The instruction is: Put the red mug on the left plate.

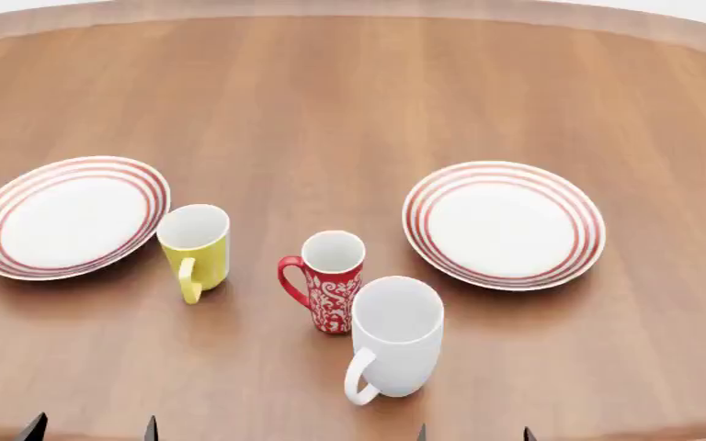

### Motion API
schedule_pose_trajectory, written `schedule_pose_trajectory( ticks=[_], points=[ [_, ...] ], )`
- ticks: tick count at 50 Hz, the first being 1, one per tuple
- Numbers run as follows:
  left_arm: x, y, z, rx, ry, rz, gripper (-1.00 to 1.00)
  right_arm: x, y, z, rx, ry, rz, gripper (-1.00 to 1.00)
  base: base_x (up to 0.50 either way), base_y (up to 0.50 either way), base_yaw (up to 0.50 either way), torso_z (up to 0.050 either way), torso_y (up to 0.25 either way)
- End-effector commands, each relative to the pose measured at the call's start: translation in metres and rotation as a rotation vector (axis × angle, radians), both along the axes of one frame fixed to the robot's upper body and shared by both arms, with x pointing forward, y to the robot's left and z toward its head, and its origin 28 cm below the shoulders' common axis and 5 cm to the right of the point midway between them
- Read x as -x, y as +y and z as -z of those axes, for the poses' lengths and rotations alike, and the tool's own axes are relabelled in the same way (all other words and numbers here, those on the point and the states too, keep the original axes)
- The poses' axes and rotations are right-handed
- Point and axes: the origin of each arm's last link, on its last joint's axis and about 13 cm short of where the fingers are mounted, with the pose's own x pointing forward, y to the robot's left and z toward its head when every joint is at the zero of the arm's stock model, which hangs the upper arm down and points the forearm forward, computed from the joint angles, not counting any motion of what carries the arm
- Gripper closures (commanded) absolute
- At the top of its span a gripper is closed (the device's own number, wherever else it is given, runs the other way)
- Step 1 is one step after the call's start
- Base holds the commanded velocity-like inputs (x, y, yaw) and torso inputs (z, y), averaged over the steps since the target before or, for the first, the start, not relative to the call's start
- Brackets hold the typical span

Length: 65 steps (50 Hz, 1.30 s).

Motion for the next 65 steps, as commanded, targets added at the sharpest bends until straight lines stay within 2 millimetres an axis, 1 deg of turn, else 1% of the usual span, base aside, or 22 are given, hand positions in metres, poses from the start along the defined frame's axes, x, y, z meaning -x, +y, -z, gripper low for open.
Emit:
schedule_pose_trajectory(
  ticks=[1, 7, 13, 25, 65],
  points=[
    [0.0, 0.0, 0.0, -0.002, 0.0, 0.002, -1.0, -0.002, 0.0, 0.002, -0.003, 0.013, -0.001, -1.0, 0.0, 0.0, 0.0, 0.0, 0.0],
    [0.004, 0.001, -0.007, 0.002, -0.019, 0.008, -1.0, 0.004, 0.002, -0.006, -0.006, -0.011, -0.009, -1.0, 0.0, 0.0, 0.0, 0.0, 0.0],
    [0.008, 0.001, -0.011, 0.004, -0.038, 0.017, -1.0, 0.014, 0.005, -0.019, 0.004, -0.057, -0.02, -1.0, 0.0, 0.0, 0.0, 0.0, 0.0],
    [0.008, 0.001, -0.009, 0.0, -0.034, 0.023, -1.0, 0.012, 0.006, -0.016, 0.014, -0.057, -0.024, -1.0, 0.11, 0.12, 0.0, 0.0, 0.0],
    [0.009, 0.001, -0.009, -0.002, -0.027, 0.028, -1.0, 0.012, 0.007, -0.015, 0.013, -0.055, -0.031, -1.0, 0.24, 0.33, 0.0, 0.0, 0.0]
  ],
)
